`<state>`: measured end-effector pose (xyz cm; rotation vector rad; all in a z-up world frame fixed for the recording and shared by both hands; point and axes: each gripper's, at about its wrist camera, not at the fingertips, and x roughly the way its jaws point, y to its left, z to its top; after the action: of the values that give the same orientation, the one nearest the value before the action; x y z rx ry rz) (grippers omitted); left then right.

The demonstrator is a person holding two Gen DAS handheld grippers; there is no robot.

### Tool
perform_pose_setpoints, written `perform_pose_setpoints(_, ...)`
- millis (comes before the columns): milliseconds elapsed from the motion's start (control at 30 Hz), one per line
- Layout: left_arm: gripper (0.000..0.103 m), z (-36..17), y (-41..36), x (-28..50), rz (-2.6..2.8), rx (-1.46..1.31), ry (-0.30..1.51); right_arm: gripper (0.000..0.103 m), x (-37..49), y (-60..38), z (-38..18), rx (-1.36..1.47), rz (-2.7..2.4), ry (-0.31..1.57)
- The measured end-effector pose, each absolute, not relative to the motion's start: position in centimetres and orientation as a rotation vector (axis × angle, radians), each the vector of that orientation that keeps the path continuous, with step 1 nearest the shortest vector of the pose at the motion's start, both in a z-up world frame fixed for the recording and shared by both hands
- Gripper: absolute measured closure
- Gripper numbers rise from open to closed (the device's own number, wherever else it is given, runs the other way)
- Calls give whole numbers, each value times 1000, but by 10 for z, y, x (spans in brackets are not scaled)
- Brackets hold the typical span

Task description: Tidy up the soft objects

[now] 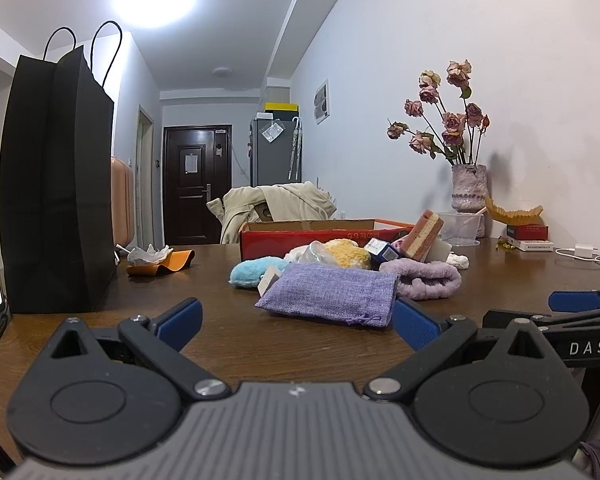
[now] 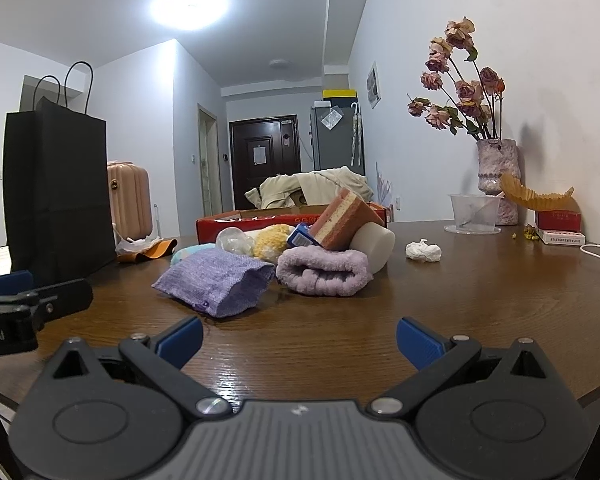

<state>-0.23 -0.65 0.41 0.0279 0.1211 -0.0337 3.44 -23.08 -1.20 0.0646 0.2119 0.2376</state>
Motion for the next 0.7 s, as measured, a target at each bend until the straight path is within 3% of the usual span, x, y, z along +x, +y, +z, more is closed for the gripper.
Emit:
perform_pose_setpoints(433,0,3,-5,5,-48,31,133,0,35,-232,-8,71,221,182)
perform_pose_setpoints(700,0,34,9,48,-86,19,276,0,73,-242,14,249,300,320)
